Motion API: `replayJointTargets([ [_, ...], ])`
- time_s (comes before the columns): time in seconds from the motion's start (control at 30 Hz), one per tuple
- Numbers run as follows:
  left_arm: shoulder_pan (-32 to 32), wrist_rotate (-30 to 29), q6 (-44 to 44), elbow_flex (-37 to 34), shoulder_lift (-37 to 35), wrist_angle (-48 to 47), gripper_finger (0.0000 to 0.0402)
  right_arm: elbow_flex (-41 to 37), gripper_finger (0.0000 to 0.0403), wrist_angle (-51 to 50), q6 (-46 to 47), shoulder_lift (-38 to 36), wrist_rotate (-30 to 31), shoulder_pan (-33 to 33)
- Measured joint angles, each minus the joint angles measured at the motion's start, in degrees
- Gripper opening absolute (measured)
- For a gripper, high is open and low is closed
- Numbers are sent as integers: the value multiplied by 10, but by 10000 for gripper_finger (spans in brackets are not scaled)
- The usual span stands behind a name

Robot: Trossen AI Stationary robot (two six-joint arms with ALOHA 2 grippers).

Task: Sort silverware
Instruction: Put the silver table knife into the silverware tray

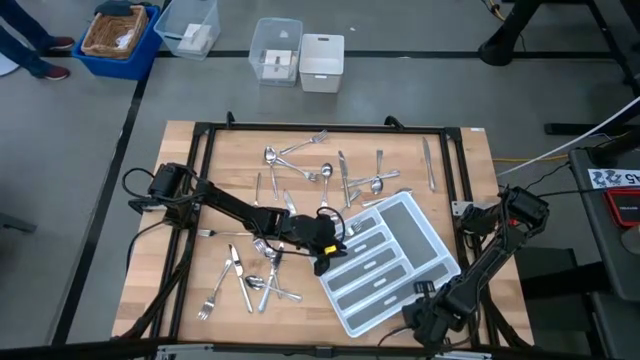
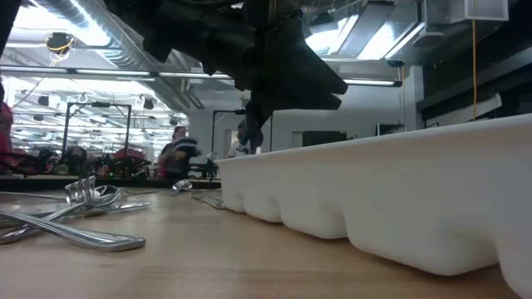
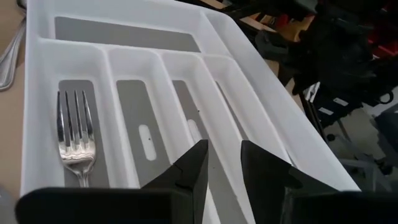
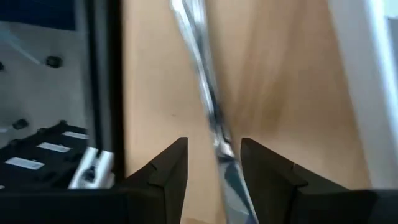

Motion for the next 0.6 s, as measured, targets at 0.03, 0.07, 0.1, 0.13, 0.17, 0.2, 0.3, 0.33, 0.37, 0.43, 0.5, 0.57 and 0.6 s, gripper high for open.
replayJointTargets([
  [0.03, 0, 0, 0, 0, 0, 0, 85, 0, 152, 7, 0, 0, 0, 0],
  [0.07, 0, 0, 0, 0, 0, 0, 85, 0, 152, 10, 0, 0, 0, 0],
  [0.1, 0, 0, 0, 0, 0, 0, 85, 0, 152, 9, 0, 0, 0, 0],
  [0.13, 0, 0, 0, 0, 0, 0, 85, 0, 152, 7, 0, 0, 3, 0],
  [0.17, 0, 0, 0, 0, 0, 0, 85, 0, 152, 6, 0, 0, 10, 0],
  [0.2, 0, 0, 0, 0, 0, 0, 85, 0, 152, 4, 0, 0, 15, 0],
  [0.3, 0, 0, 0, 0, 0, 0, 85, 0, 152, 3, -1, 0, 29, 0],
  [0.33, 0, 0, 0, 0, 0, 0, 85, 0, 152, 3, -1, 0, 30, 0],
  [0.37, 0, 0, 0, 0, 0, 0, 85, 0, 152, 3, -1, 0, 30, 0],
  [0.43, 0, 0, 0, 0, 0, 0, 85, 0, 152, 3, -1, 0, 30, 2],
  [0.5, 0, 0, 0, 0, 0, 0, 85, 0, 152, 4, 0, 0, 32, 8],
  [0.57, 0, 0, 0, 0, 0, 0, 85, 1, 152, 5, 3, 3, 30, 17],
  [0.6, 0, 0, 0, 0, 0, 0, 85, 1, 152, 6, 6, 5, 30, 22],
])
